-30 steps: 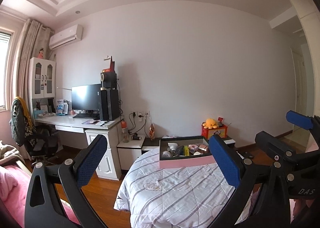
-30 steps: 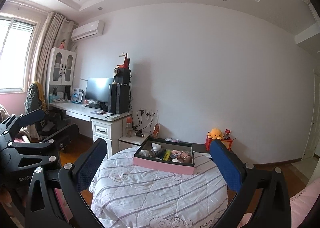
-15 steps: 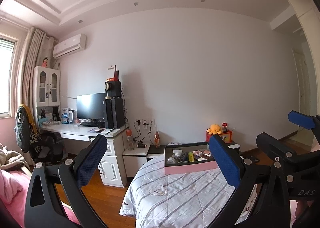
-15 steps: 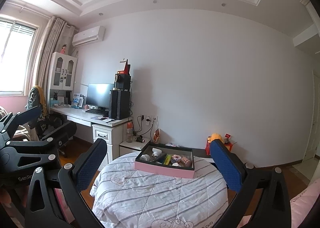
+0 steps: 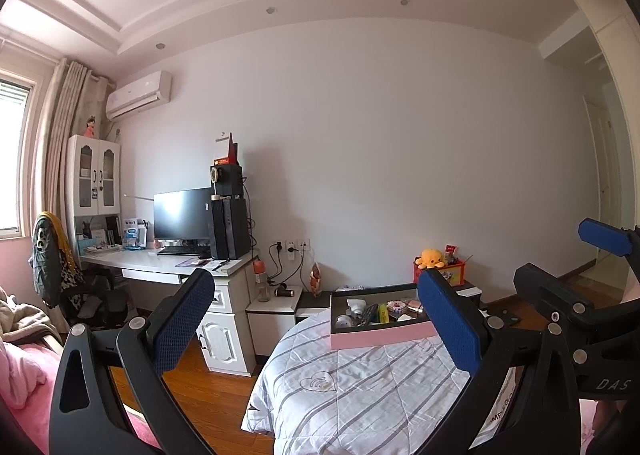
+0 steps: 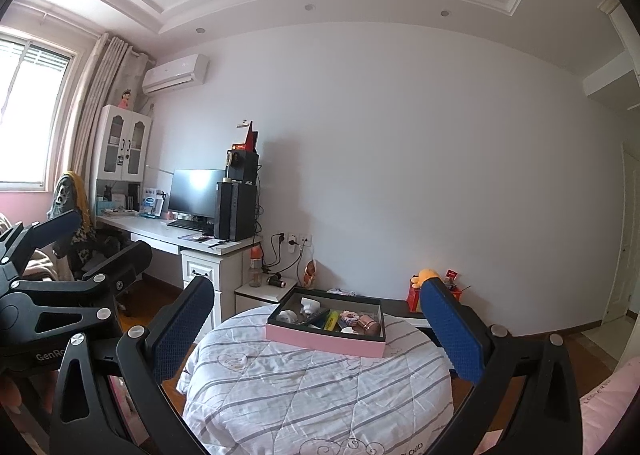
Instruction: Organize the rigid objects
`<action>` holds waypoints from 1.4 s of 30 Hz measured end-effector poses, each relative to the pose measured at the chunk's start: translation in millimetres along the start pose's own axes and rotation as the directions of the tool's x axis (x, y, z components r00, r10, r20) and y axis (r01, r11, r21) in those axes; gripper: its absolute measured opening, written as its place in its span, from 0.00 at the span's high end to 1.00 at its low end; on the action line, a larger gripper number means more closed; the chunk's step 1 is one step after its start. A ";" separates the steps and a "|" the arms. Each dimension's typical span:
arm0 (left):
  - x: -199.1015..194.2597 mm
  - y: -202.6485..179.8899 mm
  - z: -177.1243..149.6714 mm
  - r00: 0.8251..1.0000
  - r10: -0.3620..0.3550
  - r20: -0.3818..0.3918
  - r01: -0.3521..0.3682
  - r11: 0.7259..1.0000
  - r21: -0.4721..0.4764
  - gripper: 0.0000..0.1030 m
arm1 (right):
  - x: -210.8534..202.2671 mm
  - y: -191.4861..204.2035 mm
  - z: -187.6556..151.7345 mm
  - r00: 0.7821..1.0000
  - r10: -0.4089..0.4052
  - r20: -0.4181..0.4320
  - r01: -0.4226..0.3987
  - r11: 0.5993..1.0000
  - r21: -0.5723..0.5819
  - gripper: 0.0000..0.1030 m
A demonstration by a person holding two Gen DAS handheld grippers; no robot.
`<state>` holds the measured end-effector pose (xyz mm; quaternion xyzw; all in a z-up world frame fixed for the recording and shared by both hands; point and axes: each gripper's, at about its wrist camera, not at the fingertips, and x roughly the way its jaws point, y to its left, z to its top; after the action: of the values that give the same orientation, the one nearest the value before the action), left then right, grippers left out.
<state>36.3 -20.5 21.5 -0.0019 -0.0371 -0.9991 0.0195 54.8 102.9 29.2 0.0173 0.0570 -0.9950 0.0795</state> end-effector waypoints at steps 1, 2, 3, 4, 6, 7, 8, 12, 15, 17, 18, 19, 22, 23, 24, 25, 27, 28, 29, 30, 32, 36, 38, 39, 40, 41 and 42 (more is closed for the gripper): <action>0.3 -0.1 0.2 1.000 0.000 -0.003 0.000 1.000 0.001 0.00 | -0.4 0.3 -0.1 1.000 -0.002 0.000 0.002 1.000 -0.002 0.00; 0.0 -0.1 0.5 1.000 0.000 -0.002 0.000 1.000 0.000 0.00 | -0.9 0.6 -0.3 1.000 -0.003 0.001 0.003 1.000 -0.003 0.00; 0.1 -0.3 0.7 1.000 0.001 0.000 -0.001 1.000 0.001 0.00 | -1.4 1.0 0.0 1.000 -0.004 0.000 0.004 1.000 -0.004 0.00; 0.4 -0.2 1.0 1.000 -0.001 -0.003 0.001 1.000 0.002 0.00 | -1.7 1.1 0.0 1.000 -0.004 -0.001 0.004 1.000 -0.004 0.00; 0.1 -0.3 0.9 1.000 -0.002 -0.004 0.003 1.000 0.002 0.00 | -2.2 0.7 0.2 1.000 -0.006 -0.001 0.006 1.000 -0.005 0.00; -0.4 -0.2 1.1 1.000 -0.002 -0.003 0.002 1.000 0.003 0.00 | -2.6 0.8 0.3 1.000 -0.005 -0.003 0.005 1.000 -0.005 0.00; -0.5 -0.3 1.5 1.000 0.000 0.000 0.000 1.000 0.003 0.00 | -2.6 0.7 0.5 1.000 -0.005 -0.004 0.005 1.000 -0.004 0.00; 0.3 0.2 3.9 1.000 -0.002 -0.002 0.002 1.000 0.003 0.00 | -2.0 0.7 2.0 1.000 -0.007 -0.005 0.007 1.000 -0.005 0.00; -0.2 0.5 4.3 1.000 -0.001 -0.003 0.001 1.000 0.003 0.00 | -1.6 0.3 2.7 1.000 -0.011 -0.003 0.011 1.000 -0.008 0.00; -0.6 0.6 4.3 1.000 -0.001 -0.002 0.001 1.000 0.007 0.00 | -1.2 0.0 3.1 1.000 -0.011 -0.005 0.011 1.000 -0.009 0.00; -0.9 0.6 4.5 1.000 0.000 0.000 0.000 1.000 0.008 0.00 | -1.1 0.0 3.3 1.000 -0.011 -0.004 0.011 1.000 -0.008 0.00; -0.7 0.5 5.0 1.000 0.000 0.000 0.000 1.000 0.009 0.00 | -1.0 -0.1 3.4 1.000 -0.010 -0.005 0.010 1.000 -0.007 0.00; -0.3 0.4 5.2 1.000 0.000 -0.001 0.000 1.000 0.009 0.00 | -1.3 -0.3 3.3 1.000 -0.011 -0.006 0.011 1.000 -0.008 0.00; -0.6 0.5 4.8 1.000 0.000 -0.002 0.000 1.000 0.009 0.00 | -1.2 -0.3 3.5 1.000 -0.013 -0.007 0.013 1.000 -0.009 0.00; -1.4 0.8 5.1 1.000 0.000 0.001 0.000 1.000 0.009 0.00 | -1.3 -0.4 3.3 1.000 -0.012 -0.006 0.012 1.000 -0.010 0.00; -1.8 0.7 6.3 1.000 0.000 0.001 0.000 1.000 0.009 0.00 | -1.1 -0.4 3.7 1.000 -0.012 -0.006 0.012 1.000 -0.009 0.00; -2.5 0.9 6.7 1.000 -0.002 0.003 0.002 1.000 0.009 0.00 | 0.2 -0.7 3.5 1.000 -0.011 -0.005 0.011 1.000 -0.008 0.00; -3.0 1.3 7.1 1.000 -0.003 0.002 0.003 1.000 0.007 0.00 | 0.0 -0.6 3.6 1.000 -0.011 -0.004 0.011 1.000 -0.007 0.00; -3.5 1.6 7.5 1.000 -0.003 0.001 0.003 1.000 0.006 0.00 | 0.4 -0.8 3.5 1.000 -0.011 -0.004 0.011 1.000 -0.007 0.00; -4.1 1.8 8.0 1.000 -0.003 0.004 0.003 1.000 0.006 0.00 | 1.0 -1.2 3.2 1.000 -0.011 -0.004 0.011 1.000 -0.007 0.00; -4.0 1.2 9.6 1.000 -0.002 0.002 0.002 1.000 0.009 0.00 | 1.0 -1.1 3.0 1.000 -0.012 -0.004 0.012 1.000 -0.009 0.00; -3.6 0.9 9.5 1.000 -0.001 0.005 0.001 1.000 0.009 0.00 | 1.0 -1.5 2.8 1.000 -0.012 -0.003 0.012 1.000 -0.009 0.00; -3.9 0.4 9.5 1.000 0.000 0.005 0.000 1.000 0.011 0.00 | 1.4 -1.9 2.7 1.000 -0.013 -0.008 0.013 1.000 -0.008 0.00; -3.3 0.0 9.4 1.000 -0.001 0.005 0.001 1.000 0.010 0.00 | 1.5 -2.5 2.8 1.000 -0.014 -0.007 0.014 1.000 -0.008 0.00; -3.2 -0.4 9.4 1.000 -0.001 0.004 0.001 1.000 0.010 0.00 | 1.2 -2.5 2.7 1.000 -0.015 -0.006 0.015 1.000 -0.009 0.00; -2.8 -0.4 9.6 1.000 -0.001 0.003 0.001 1.000 0.011 0.00 | 1.2 -2.6 2.6 1.000 -0.015 -0.007 0.015 1.000 -0.009 0.00; -2.9 -0.5 9.6 1.000 0.000 0.005 0.000 1.000 0.011 0.00 | 1.3 -2.7 2.7 1.000 -0.014 -0.008 0.014 1.000 -0.009 0.00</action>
<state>39.2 -19.2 30.9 -0.0041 -0.0424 -0.9989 0.0194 53.0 105.1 32.1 0.0204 0.0617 -0.9953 0.0722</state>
